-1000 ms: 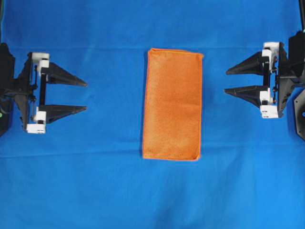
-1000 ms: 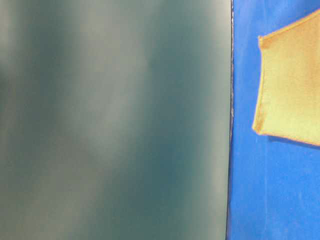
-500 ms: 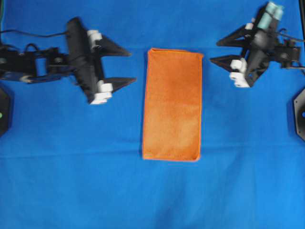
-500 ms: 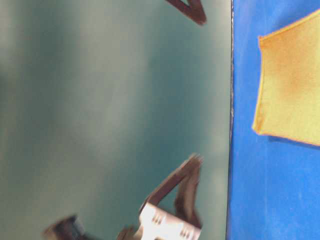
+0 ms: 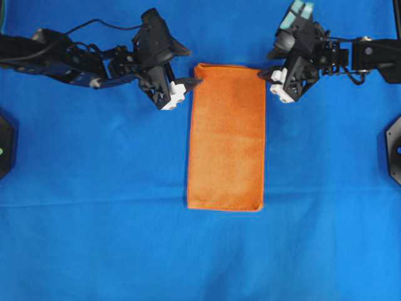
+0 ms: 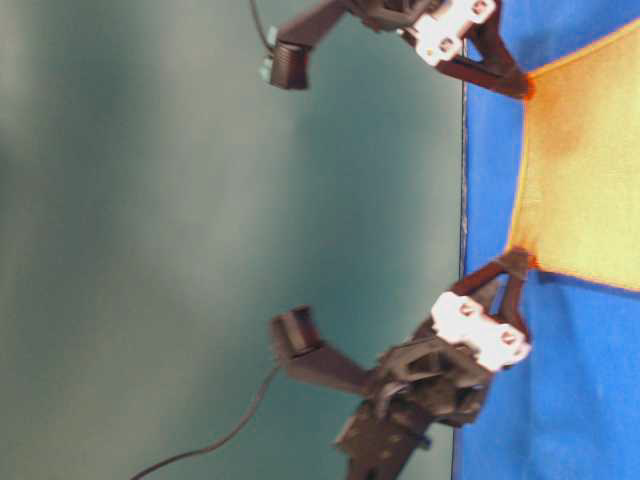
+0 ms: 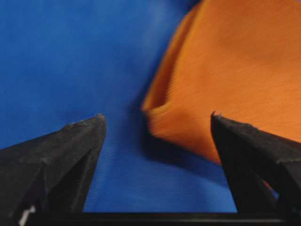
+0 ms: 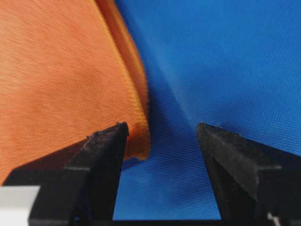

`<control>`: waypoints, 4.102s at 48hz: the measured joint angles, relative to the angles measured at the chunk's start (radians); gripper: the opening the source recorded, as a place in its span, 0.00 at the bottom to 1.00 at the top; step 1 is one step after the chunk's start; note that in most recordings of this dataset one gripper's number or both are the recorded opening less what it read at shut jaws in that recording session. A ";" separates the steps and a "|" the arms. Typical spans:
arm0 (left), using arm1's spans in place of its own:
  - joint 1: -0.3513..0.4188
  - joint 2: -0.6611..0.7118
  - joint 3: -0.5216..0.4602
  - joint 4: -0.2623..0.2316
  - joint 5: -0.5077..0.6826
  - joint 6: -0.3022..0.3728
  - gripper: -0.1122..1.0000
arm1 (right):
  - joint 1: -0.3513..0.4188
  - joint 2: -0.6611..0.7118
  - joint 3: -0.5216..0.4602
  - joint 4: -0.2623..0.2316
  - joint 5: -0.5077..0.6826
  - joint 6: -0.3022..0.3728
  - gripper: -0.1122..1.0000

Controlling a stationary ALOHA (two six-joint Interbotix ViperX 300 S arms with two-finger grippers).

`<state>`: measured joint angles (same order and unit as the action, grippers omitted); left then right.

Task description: Fold the orange towel.

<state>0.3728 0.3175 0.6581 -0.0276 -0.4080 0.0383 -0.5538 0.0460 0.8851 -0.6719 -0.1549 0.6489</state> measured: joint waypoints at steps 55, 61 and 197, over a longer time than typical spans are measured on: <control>-0.032 0.018 -0.032 0.000 0.052 0.012 0.12 | 0.006 0.037 -0.044 -0.014 -0.020 -0.026 0.13; -0.009 -0.035 -0.032 0.000 0.081 0.031 0.12 | 0.005 -0.006 -0.049 -0.014 0.015 -0.032 0.13; -0.469 -0.433 0.123 0.000 0.325 0.037 0.73 | 0.635 -0.376 0.014 0.133 0.393 0.178 0.68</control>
<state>-0.0966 -0.1150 0.7808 -0.0276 -0.0828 0.0752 0.0813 -0.3298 0.8989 -0.5384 0.2378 0.8268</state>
